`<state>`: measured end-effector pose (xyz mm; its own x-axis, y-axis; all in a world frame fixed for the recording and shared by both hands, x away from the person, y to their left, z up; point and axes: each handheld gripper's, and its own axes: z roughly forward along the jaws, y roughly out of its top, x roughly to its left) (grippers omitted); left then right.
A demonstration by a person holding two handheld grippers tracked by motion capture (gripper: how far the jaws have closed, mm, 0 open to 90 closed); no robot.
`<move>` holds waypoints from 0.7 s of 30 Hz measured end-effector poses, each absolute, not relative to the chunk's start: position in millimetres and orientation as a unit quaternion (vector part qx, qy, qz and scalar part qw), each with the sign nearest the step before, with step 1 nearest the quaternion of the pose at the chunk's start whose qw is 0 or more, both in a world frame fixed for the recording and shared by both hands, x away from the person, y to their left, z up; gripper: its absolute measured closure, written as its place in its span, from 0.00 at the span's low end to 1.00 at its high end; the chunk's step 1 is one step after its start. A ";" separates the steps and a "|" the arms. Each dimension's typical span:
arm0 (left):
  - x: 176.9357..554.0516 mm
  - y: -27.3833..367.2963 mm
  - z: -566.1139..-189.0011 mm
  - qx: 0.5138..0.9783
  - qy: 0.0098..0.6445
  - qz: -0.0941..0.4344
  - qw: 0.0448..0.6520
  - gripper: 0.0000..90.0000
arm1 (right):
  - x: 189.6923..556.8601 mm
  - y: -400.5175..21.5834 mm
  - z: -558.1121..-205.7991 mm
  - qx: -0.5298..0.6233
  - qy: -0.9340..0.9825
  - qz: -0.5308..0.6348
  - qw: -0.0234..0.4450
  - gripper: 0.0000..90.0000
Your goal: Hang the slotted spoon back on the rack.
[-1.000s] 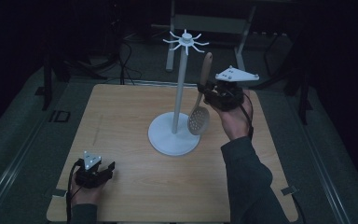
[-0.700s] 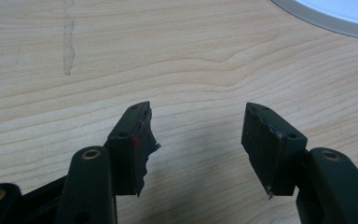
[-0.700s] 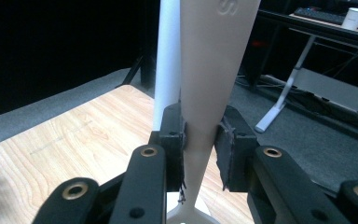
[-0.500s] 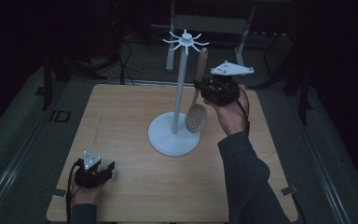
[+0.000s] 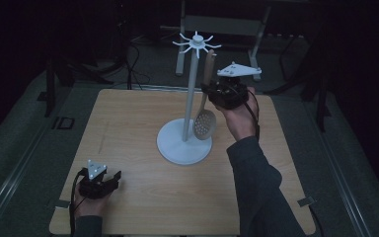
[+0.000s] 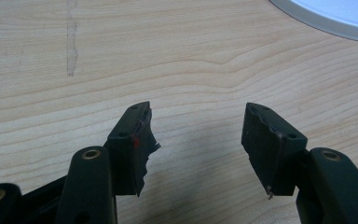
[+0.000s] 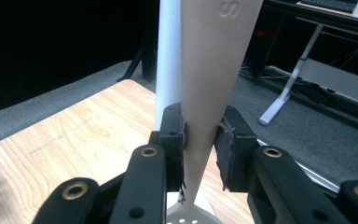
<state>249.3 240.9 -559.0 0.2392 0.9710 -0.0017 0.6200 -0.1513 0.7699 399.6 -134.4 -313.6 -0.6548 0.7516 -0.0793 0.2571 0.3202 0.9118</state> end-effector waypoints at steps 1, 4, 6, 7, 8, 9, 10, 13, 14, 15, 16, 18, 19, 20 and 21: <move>249.3 240.8 -559.0 0.712 0.559 0.262 0.335 0.48 | 400.0 -133.9 -313.6 0.327 0.771 0.482 0.257 0.82; 249.3 241.0 -558.9 0.712 0.559 0.262 0.336 0.48 | 401.6 -131.7 -314.8 0.329 0.772 0.480 0.257 0.82; 249.1 241.3 -558.7 0.711 0.559 0.262 0.336 0.48 | 402.2 -131.3 -315.4 0.329 0.771 0.482 0.255 0.82; 249.1 241.4 -558.7 0.711 0.560 0.262 0.336 0.48 | 402.4 -131.2 -315.8 0.329 0.770 0.484 0.254 0.81; 249.1 241.5 -558.7 0.711 0.559 0.261 0.336 0.48 | 402.6 -131.4 -316.0 0.329 0.770 0.485 0.251 0.80; 249.1 241.5 -558.7 0.711 0.559 0.262 0.336 0.48 | 402.6 -131.8 -316.4 0.329 0.770 0.487 0.249 0.78; 249.1 241.4 -558.7 0.711 0.559 0.262 0.337 0.48 | 402.4 -132.2 -316.6 0.330 0.768 0.488 0.251 0.75; 249.1 241.4 -558.7 0.711 0.559 0.262 0.336 0.48 | 401.2 -133.7 -317.7 0.336 0.764 0.489 0.253 0.66; 249.1 241.4 -558.7 0.711 0.559 0.262 0.336 0.48 | 400.9 -134.5 -318.3 0.336 0.764 0.488 0.256 0.63; 249.1 241.3 -558.7 0.711 0.559 0.262 0.336 0.48 | 400.3 -134.9 -318.8 0.338 0.763 0.488 0.255 0.59; 249.2 241.2 -558.8 0.711 0.559 0.262 0.336 0.48 | 399.6 -135.7 -319.4 0.339 0.762 0.488 0.256 0.55; 249.2 241.0 -558.9 0.712 0.559 0.262 0.335 0.48 | 397.9 -137.0 -320.3 0.344 0.761 0.487 0.257 0.49; 249.2 241.0 -558.9 0.712 0.558 0.262 0.335 0.48 | 396.8 -137.9 -320.6 0.345 0.759 0.486 0.261 0.45; 249.2 240.9 -558.9 0.712 0.558 0.262 0.335 0.48 | 395.4 -138.9 -320.7 0.348 0.757 0.485 0.265 0.42; 249.2 241.0 -559.0 0.712 0.559 0.262 0.335 0.48 | 394.6 -139.6 -320.9 0.351 0.757 0.483 0.265 0.39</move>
